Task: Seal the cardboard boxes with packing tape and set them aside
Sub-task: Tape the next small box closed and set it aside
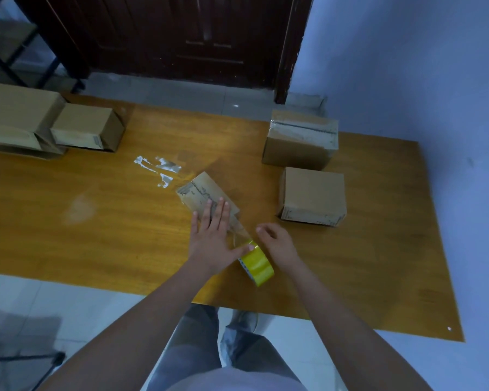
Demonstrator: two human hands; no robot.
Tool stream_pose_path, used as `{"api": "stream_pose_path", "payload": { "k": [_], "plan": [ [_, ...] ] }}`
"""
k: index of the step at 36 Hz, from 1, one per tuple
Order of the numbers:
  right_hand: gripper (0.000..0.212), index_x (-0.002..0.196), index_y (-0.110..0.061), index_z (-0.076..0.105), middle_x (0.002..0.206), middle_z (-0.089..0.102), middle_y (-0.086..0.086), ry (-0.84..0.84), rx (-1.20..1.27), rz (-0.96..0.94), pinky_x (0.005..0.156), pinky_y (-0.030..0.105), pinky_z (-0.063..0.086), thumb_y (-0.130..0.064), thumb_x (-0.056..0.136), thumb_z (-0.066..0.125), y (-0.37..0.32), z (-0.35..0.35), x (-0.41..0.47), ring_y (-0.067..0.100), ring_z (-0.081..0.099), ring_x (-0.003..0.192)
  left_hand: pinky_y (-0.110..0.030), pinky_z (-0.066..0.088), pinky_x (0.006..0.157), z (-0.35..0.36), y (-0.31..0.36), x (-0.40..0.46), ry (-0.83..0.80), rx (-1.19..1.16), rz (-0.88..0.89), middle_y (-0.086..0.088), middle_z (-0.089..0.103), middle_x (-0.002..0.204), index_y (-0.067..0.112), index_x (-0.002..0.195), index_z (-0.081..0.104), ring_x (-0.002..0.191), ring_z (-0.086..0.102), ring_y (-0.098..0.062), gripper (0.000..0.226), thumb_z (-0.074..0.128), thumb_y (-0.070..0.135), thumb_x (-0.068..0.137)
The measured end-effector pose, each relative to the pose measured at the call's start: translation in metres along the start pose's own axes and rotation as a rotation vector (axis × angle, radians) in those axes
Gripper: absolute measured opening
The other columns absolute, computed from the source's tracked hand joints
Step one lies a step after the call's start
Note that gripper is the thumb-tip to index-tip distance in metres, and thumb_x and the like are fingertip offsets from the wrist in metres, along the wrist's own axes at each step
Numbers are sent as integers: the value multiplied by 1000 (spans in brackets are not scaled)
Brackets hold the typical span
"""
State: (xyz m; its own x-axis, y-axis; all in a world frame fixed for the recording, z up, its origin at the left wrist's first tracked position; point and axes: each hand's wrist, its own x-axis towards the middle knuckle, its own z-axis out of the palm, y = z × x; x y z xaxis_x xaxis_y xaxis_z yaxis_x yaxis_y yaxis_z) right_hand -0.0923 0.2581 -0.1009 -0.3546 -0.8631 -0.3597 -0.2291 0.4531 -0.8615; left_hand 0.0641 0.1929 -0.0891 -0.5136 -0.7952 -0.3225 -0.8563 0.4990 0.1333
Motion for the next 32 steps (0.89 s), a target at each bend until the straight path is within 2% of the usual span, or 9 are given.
{"api": "stream_pose_path", "payload": {
  "k": [3,5,12,15,19,24,27,30,32],
  "plan": [
    [15,79,-18,65,81,62,-5,-295,111,139,72,20,43,-25,92,60,-12,2,4,7,56,78,-48,-16,115,1,0,0,2,9,-6,4,-38,149,16,146,-27,138,-37,-19,122,-17,92,51],
    [14,77,-24,67,82,64,-7,-360,86,188,77,22,43,-23,90,62,-13,3,8,7,58,83,-48,-15,116,2,0,0,5,21,-12,4,-40,148,16,146,-26,137,-37,-18,118,-9,91,56],
    [9,87,-17,68,86,64,-8,-381,107,206,79,17,43,-12,90,61,-9,-1,12,6,58,89,-45,-16,115,2,1,-1,20,-11,-13,7,-33,152,19,147,-23,140,-33,-17,113,-3,88,60],
    [10,96,-12,69,84,66,-9,-380,133,193,73,10,44,-13,88,65,-10,-2,11,-3,60,79,-39,-10,116,-6,-3,-1,61,-105,-5,11,-12,159,24,153,-4,145,-19,-12,101,-6,77,67],
    [7,93,-12,68,77,64,-10,-368,123,167,63,5,43,-13,87,66,-10,-3,9,-12,58,63,-33,3,115,-10,-6,3,167,-207,-43,15,18,157,27,150,27,147,4,-9,87,-5,63,77],
    [11,97,-7,70,78,63,-7,-341,93,138,64,5,42,-12,88,65,-9,-3,8,-9,57,65,-36,22,101,9,-6,11,395,-142,-16,3,59,133,17,126,63,129,48,-23,53,31,43,93],
    [18,100,0,70,84,64,1,-359,77,151,69,10,42,-13,88,65,-8,-6,4,-1,56,73,-38,27,97,15,-7,15,468,-73,6,3,63,128,16,123,65,123,53,-24,47,37,37,92],
    [14,97,-2,70,86,65,4,-347,101,148,71,11,43,-12,88,65,-3,-9,-1,-3,57,70,-39,28,95,17,-9,18,493,-2,26,3,63,127,16,122,65,120,54,-24,47,36,37,92],
    [14,96,0,70,93,69,12,-311,136,143,80,23,48,-10,88,65,1,-10,-5,7,66,80,-40,28,95,21,-12,21,531,21,46,2,63,127,16,123,64,121,49,-22,46,37,37,92]
  ]
}}
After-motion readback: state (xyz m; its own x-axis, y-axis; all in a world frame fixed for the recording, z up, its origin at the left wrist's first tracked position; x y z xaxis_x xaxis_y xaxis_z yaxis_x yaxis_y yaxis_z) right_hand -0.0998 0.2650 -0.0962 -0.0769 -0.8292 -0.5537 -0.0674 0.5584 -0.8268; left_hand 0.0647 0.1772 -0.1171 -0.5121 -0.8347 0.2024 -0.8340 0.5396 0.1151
